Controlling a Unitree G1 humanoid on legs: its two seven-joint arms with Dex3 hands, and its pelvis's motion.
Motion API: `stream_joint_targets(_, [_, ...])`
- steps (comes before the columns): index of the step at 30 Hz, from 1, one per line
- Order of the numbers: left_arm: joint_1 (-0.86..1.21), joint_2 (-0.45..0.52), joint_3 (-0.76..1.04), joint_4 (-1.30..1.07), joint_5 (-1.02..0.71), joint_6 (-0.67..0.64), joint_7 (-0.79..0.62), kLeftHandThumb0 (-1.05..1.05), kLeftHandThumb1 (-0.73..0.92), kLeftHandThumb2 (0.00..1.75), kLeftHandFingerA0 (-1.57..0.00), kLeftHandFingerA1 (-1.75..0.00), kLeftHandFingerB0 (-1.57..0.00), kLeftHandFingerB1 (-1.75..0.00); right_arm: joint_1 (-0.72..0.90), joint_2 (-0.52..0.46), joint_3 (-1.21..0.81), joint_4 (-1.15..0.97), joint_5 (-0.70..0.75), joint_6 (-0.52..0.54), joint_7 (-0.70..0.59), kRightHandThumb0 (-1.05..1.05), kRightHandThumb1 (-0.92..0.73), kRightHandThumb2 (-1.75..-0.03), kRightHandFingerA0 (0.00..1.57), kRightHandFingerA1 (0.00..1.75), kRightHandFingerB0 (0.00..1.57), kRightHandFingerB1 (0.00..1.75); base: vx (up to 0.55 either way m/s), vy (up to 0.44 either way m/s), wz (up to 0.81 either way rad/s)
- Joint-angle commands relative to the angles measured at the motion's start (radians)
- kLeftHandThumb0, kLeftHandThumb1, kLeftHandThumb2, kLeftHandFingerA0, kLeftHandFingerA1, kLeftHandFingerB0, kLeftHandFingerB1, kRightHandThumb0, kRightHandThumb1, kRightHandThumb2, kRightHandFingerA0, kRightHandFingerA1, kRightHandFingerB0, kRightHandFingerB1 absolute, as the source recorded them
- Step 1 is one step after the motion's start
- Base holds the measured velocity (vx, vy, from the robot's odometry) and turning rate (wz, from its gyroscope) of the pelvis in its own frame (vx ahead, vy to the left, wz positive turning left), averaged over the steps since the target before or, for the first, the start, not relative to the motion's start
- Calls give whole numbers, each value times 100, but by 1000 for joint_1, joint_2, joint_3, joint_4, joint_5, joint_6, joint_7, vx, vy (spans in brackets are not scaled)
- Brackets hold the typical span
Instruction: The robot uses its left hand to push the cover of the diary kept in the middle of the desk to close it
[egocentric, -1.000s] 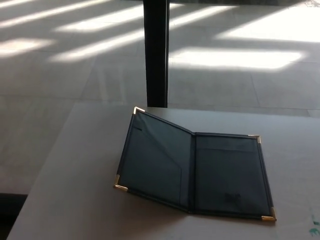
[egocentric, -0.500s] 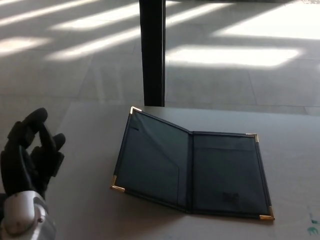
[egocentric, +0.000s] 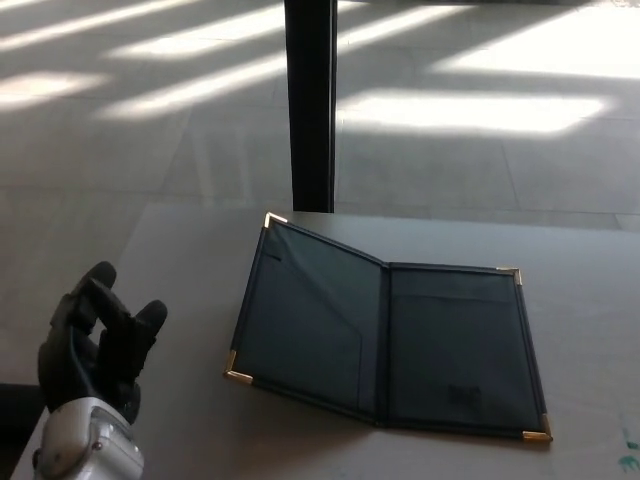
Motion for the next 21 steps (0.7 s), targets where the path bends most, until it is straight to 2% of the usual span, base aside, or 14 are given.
stream_joint_targets(1, [63, -204, 56, 0, -218, 84, 104, -89, 92, 82, -37, -61, -22, -47, 14, 1, -6, 44, 43, -19, 22, -67, -92, -68, 62, 59, 61, 46, 0, 0, 0])
stream_joint_targets(3, [87, -214, 39, -5, -208, 72, 118, -89, 92, 83, -38, -60, -23, -47, 18, 6, -21, 28, 67, 0, 31, -67, -92, -68, 62, 60, 60, 46, 0, 0, 0])
stream_joint_targets(5, [118, -237, 27, 13, -207, 45, 121, -87, 92, 82, -33, -55, -14, -43, 20, 3, -13, 12, 65, 5, 41, -67, -92, -70, 59, 59, 56, 44, 0, 0, 0])
stream_joint_targets(6, [132, -245, 17, 17, -205, 40, 118, -82, 83, 116, -31, -60, -11, -50, 18, 4, -13, 10, 66, 9, 35, -67, -92, -69, 61, 58, 57, 44, 0, 0, 0])
stream_joint_targets(7, [149, -249, -2, 18, -194, 42, 119, -87, 91, 84, -33, -55, -16, -46, 18, 6, -13, 7, 67, 11, 32, -68, -92, -68, 60, 57, 58, 44, 0, 0, 0])
stream_joint_targets(8, [164, -258, -27, 15, -179, 52, 134, -84, 92, 80, -37, -56, -18, -46, 8, 0, -15, 32, 69, 7, 35, -67, -92, -69, 60, 56, 57, 44, 0, 0, 0])
stream_joint_targets(9, [161, -262, -34, 19, -178, 50, 142, -84, 92, 80, -37, -56, -18, -46, -7, -10, -15, 43, 69, 9, 35, -67, -92, -69, 60, 56, 57, 44, 0, 0, 0])
stream_joint_targets(10, [172, -270, -56, 22, -172, 50, 138, -80, 82, 110, -27, -60, -18, -52, -15, -12, -14, 41, 68, 12, 27, -67, -92, -67, 65, 60, 60, 45, 0, 0, 0])
stream_joint_targets(11, [202, -283, -98, 27, -156, 58, 123, -82, 92, 81, -31, -60, -17, -47, -18, -10, -13, 35, 68, 14, 22, -68, -92, -68, 63, 62, 59, 45, 0, 0, 0])
stream_joint_targets(15, [254, -288, -201, 69, -108, 91, 142, -87, 91, 77, -34, -62, -21, -49, -26, -15, -5, 50, 62, 7, 31, -69, -92, -69, 61, 61, 58, 45, 0, 0, 0])
stream_joint_targets(18, [259, -277, -232, 110, -92, 69, 150, -84, 92, 76, -26, -60, -19, -48, -31, -18, -4, 58, 59, 4, 27, -68, -92, -69, 63, 60, 60, 44, 0, 0, 0])
stream_joint_targets(19, [261, -270, -244, 122, -85, 54, 142, -82, 79, 109, -23, -62, -16, -54, -34, -16, -3, 55, 60, 4, 27, -67, -92, -68, 64, 59, 60, 44, 0, 0, 0])
stream_joint_targets(20, [262, -255, -262, 138, -76, 37, 130, -84, 92, 77, -18, -59, -10, -46, -36, -14, -4, 47, 62, 6, 23, -68, -92, -68, 65, 61, 61, 46, 0, 0, 0])
stream_joint_targets(21, [263, -242, -275, 147, -77, 31, 118, -82, 79, 116, -15, -61, -3, -48, -36, -11, -3, 36, 64, 11, 21, -67, -92, -68, 64, 60, 61, 46, 0, 0, 0])
